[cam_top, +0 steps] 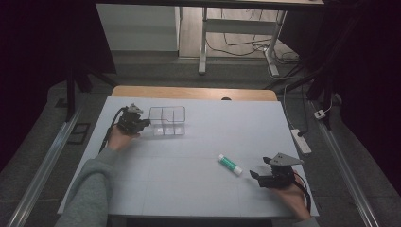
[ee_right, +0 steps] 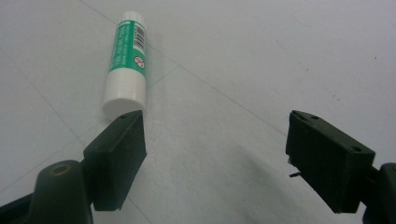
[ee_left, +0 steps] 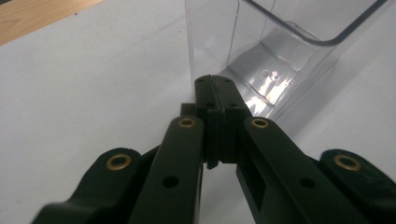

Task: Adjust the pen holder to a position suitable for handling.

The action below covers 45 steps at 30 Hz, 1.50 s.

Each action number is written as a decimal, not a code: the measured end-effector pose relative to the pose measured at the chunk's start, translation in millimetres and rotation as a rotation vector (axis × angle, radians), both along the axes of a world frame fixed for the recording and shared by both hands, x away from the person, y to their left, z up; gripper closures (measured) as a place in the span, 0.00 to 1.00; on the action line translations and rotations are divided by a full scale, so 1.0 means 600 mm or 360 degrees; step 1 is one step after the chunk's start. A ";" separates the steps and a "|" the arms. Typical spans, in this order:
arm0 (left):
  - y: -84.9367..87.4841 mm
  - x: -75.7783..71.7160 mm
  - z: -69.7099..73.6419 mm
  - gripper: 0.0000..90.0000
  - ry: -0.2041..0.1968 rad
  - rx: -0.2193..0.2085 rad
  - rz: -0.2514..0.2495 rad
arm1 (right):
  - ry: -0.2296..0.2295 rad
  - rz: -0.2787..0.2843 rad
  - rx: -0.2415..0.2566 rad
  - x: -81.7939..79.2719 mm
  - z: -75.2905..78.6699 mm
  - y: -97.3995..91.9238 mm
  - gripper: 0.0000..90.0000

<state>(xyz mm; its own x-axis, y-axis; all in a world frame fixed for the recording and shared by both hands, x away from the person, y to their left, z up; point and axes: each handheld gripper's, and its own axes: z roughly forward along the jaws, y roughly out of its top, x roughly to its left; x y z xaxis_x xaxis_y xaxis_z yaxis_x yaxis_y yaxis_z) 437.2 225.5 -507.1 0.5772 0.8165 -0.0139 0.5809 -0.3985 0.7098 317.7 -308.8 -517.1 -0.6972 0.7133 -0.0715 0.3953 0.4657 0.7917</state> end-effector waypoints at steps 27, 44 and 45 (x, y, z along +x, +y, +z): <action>-0.052 0.007 0.006 0.99 -0.0001 0.0009 -0.0107 | 0.0009 0.0010 0.0004 0.000 0.000 0.000 0.21; -0.086 0.023 0.009 0.99 -0.0017 -0.0002 -0.0134 | 0.0012 0.0010 0.0000 0.000 -0.001 0.001 0.22; -0.089 0.024 0.009 0.99 -0.0018 -0.0004 -0.0141 | 0.0012 0.0010 -0.0001 0.000 -0.001 0.001 0.22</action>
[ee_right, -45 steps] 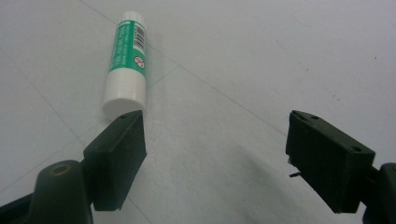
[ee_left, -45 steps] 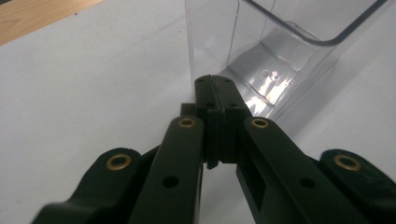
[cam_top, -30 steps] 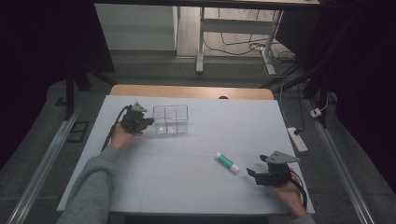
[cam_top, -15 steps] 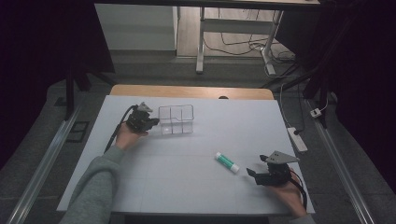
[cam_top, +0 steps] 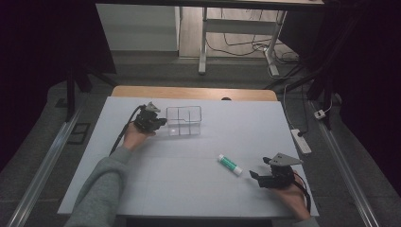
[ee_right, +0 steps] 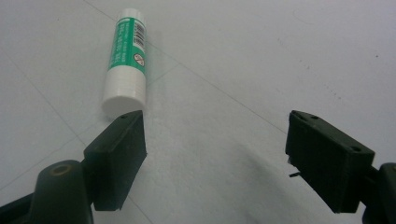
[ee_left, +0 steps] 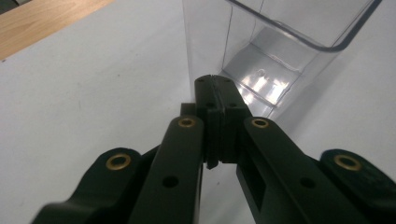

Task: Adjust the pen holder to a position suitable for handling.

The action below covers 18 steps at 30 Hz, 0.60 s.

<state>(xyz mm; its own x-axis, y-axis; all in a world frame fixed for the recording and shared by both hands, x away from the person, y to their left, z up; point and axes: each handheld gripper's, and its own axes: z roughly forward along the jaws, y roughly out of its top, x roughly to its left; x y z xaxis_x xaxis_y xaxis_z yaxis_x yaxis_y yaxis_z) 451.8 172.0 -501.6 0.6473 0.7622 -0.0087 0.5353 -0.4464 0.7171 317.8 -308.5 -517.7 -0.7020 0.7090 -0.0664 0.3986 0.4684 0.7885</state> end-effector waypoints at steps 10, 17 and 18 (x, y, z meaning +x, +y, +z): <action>-0.028 0.014 0.000 0.99 -0.0007 -0.0021 -0.0013 | 0.0001 -0.0002 0.0001 0.000 0.000 -0.001 0.22; -0.041 0.019 0.000 0.99 -0.0024 -0.0041 -0.0010 | -0.0003 -0.0004 0.0001 -0.001 0.001 -0.001 0.22; -0.042 0.020 0.000 0.99 -0.0028 -0.0042 -0.0009 | -0.0003 -0.0004 0.0000 -0.002 0.001 -0.001 0.22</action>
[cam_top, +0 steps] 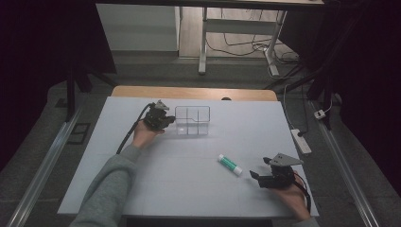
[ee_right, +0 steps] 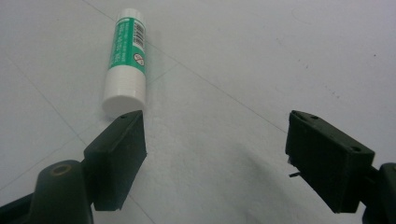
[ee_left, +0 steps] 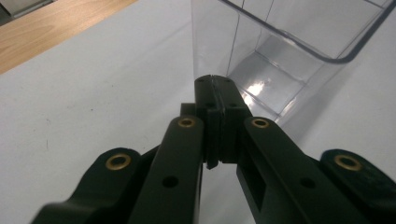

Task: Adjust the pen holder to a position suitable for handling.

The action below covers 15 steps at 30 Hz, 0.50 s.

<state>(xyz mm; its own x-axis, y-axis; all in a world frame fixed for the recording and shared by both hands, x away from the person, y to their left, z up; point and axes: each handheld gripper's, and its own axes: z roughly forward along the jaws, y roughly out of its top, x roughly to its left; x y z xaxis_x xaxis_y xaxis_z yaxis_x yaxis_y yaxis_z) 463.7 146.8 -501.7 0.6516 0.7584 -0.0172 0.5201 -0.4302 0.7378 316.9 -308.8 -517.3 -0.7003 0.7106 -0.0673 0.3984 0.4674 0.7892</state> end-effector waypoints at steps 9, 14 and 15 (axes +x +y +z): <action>-0.010 0.005 0.000 0.99 -0.0017 -0.0034 0.0002 | 0.0010 -0.0011 -0.0012 -0.001 0.000 0.000 0.22; -0.019 0.008 -0.001 0.99 -0.0026 -0.0044 -0.0011 | 0.0009 -0.0014 -0.0011 -0.003 -0.001 0.000 0.22; -0.020 0.008 -0.001 0.99 -0.0028 -0.0044 -0.0012 | 0.0009 -0.0023 -0.0004 -0.003 -0.001 0.001 0.22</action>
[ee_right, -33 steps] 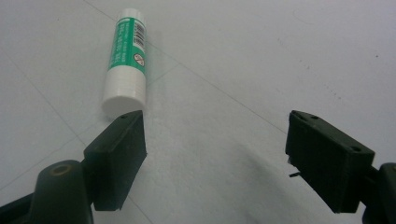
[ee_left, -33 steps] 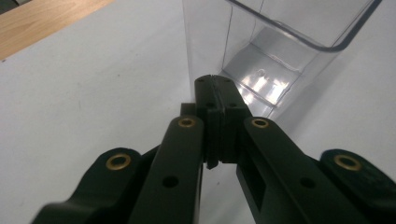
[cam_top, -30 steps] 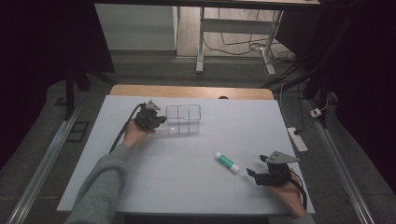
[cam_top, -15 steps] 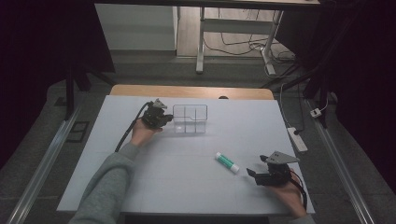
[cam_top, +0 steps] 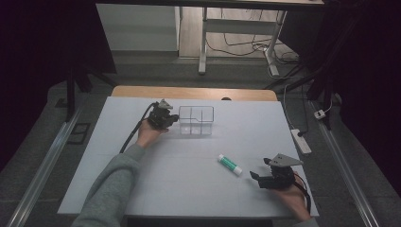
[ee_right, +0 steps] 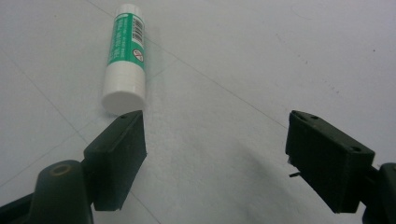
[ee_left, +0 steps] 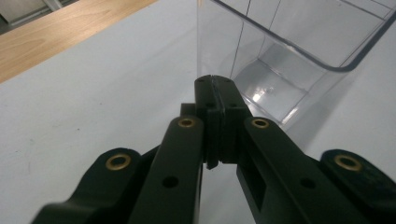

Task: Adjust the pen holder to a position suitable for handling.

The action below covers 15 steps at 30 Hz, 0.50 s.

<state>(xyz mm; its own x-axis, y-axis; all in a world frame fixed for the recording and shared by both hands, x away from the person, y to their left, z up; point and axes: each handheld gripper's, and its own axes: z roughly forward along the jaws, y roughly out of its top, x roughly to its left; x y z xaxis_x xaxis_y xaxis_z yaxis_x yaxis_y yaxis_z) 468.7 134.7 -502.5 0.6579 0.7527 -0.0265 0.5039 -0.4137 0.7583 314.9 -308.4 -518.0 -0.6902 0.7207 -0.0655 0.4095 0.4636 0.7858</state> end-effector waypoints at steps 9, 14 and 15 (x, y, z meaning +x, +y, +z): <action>-0.008 0.003 -0.003 0.99 -0.0008 -0.0017 0.0015 | 0.0004 0.0000 -0.0018 -0.002 0.001 -0.003 0.22; -0.005 0.003 -0.003 0.98 -0.0010 -0.0026 0.0015 | -0.0008 -0.0004 -0.0016 -0.003 0.001 -0.004 0.22; -0.003 0.001 -0.001 0.98 -0.0018 -0.0017 0.0018 | -0.0009 -0.0002 -0.0013 -0.003 0.002 -0.004 0.22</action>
<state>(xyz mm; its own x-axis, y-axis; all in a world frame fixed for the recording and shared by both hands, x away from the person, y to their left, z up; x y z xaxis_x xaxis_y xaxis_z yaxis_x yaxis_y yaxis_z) 469.5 132.9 -503.1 0.6496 0.7598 -0.0273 0.4999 -0.3997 0.7683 312.9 -310.8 -517.1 -0.6889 0.7209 -0.0756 0.4054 0.4697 0.7843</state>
